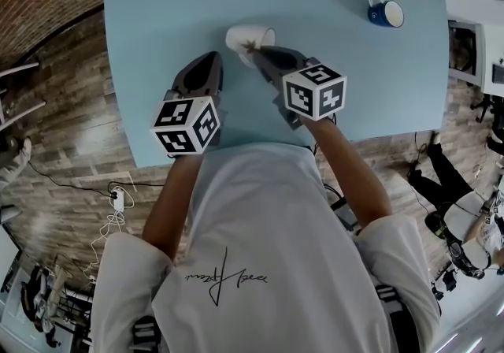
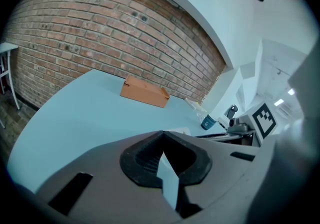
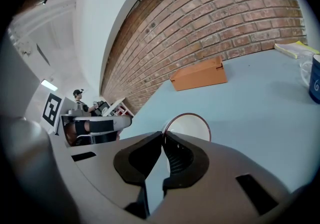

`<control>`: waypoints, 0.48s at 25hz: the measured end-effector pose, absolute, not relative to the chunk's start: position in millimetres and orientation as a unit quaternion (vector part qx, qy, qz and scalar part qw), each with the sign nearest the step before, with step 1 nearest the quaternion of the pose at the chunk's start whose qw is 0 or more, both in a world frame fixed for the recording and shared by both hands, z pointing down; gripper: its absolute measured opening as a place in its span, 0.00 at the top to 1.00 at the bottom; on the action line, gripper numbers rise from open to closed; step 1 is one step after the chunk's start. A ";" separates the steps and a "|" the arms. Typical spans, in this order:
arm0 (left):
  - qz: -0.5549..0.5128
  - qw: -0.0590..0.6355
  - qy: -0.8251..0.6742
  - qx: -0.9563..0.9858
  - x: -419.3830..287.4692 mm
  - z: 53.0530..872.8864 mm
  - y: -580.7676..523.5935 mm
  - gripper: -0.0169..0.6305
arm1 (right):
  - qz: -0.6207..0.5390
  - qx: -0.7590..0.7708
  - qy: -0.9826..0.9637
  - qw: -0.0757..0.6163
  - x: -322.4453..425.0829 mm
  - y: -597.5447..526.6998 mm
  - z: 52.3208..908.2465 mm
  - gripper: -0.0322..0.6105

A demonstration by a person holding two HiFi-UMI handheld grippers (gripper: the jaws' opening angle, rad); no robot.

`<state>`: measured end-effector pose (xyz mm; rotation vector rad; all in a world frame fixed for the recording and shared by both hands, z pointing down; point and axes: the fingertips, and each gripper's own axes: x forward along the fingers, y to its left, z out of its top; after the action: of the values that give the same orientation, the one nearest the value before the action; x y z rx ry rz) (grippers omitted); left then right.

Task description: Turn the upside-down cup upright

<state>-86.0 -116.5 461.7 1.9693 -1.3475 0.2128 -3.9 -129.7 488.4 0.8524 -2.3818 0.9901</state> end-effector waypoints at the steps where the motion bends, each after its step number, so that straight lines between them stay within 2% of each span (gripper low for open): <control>1: 0.082 0.364 -0.523 0.766 -85.8 461.7 -116.0 0.96 | 0.355 0.307 -0.857 0.214 -3.2 -129.4 488.1 0.89; 12: 0.089 0.366 -0.515 0.770 -80.6 474.5 -116.8 0.96 | 0.342 0.316 -0.852 0.239 5.4 -128.2 486.6 0.89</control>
<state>-80.6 -116.8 474.5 1.9792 -1.3227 0.2279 5.4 -128.2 486.6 0.8654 -2.3326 0.9378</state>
